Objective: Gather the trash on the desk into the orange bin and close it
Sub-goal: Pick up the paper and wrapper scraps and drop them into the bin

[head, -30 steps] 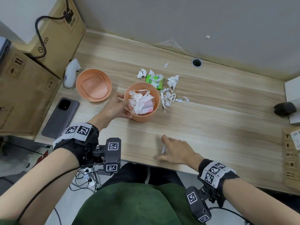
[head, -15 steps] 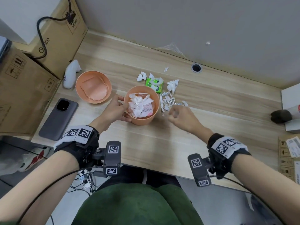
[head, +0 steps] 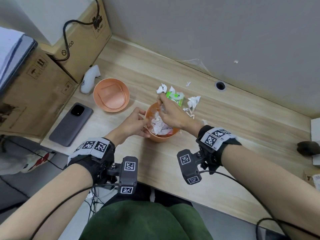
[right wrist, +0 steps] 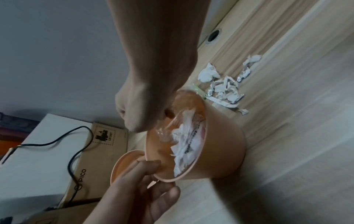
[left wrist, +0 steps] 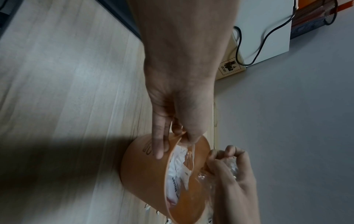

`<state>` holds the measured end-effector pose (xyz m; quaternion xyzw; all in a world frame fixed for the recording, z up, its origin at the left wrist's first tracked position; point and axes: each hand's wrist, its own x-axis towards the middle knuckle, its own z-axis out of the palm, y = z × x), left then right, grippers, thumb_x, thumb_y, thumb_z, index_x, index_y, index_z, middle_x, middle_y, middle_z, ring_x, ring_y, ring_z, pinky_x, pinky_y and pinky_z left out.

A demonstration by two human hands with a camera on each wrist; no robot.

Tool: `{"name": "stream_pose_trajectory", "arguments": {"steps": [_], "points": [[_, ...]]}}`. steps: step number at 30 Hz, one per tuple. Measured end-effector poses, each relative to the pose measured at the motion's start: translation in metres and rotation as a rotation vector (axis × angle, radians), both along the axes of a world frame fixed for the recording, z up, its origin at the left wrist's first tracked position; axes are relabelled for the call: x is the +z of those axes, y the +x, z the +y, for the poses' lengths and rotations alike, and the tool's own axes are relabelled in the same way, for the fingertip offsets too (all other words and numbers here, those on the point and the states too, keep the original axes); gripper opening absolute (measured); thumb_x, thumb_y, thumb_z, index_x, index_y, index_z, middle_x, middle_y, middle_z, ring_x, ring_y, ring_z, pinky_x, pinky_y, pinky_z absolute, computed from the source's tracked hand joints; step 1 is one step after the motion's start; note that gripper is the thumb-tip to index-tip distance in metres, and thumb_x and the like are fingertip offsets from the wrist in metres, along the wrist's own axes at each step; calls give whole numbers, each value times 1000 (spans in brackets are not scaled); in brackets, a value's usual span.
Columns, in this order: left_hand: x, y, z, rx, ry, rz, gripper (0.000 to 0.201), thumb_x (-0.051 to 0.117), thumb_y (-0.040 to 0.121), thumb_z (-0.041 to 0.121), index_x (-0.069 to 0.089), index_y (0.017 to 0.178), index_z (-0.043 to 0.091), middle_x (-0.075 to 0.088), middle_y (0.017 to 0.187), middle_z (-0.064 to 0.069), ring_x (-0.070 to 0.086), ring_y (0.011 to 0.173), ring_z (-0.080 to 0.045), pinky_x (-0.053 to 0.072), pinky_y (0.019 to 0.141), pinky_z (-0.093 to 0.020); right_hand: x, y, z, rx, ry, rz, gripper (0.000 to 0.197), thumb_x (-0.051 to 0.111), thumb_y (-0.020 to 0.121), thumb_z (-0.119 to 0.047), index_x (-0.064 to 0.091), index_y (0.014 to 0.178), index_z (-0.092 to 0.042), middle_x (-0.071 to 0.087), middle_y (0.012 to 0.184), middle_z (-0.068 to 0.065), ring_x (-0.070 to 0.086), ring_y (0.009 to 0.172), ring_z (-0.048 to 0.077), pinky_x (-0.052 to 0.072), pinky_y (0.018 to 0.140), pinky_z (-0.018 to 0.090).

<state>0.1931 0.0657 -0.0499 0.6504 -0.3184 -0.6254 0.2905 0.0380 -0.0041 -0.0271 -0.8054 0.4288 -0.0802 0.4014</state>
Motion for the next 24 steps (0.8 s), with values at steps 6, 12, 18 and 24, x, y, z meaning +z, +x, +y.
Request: {"name": "stream_pose_trajectory", "arguments": {"steps": [6, 12, 18, 24], "points": [[1, 2, -1, 26, -5, 16, 27, 60, 94, 14, 42, 114, 11, 63, 86, -12, 64, 55, -16, 62, 66, -34, -2, 12, -6, -7, -88, -60, 21, 47, 92, -21, 28, 86, -14, 39, 83, 7, 35, 75, 21, 37, 69, 41], [1, 4, -2, 29, -13, 20, 33, 63, 94, 25, 43, 116, 9, 63, 83, -10, 64, 57, -15, 61, 62, -31, 24, 29, -13, -110, -31, -414, 24, 41, 76, -6, 22, 86, -16, 25, 86, 1, 24, 73, 14, 27, 64, 27], [3, 6, -5, 18, 0, 33, 33, 65, 92, 21, 43, 114, 10, 62, 90, -14, 63, 57, -17, 63, 67, -35, -18, 8, -8, 75, -148, 8, 17, 46, 88, -16, 29, 90, -17, 34, 96, 4, 36, 84, 20, 44, 77, 45], [1, 5, -7, -12, 7, 13, 29, 59, 93, 12, 43, 117, 13, 55, 98, -16, 66, 59, -17, 63, 70, -35, -42, -8, -14, 337, -364, 256, 29, 65, 82, -22, 61, 110, -13, 64, 109, 7, 53, 107, 28, 46, 90, 42]]}}
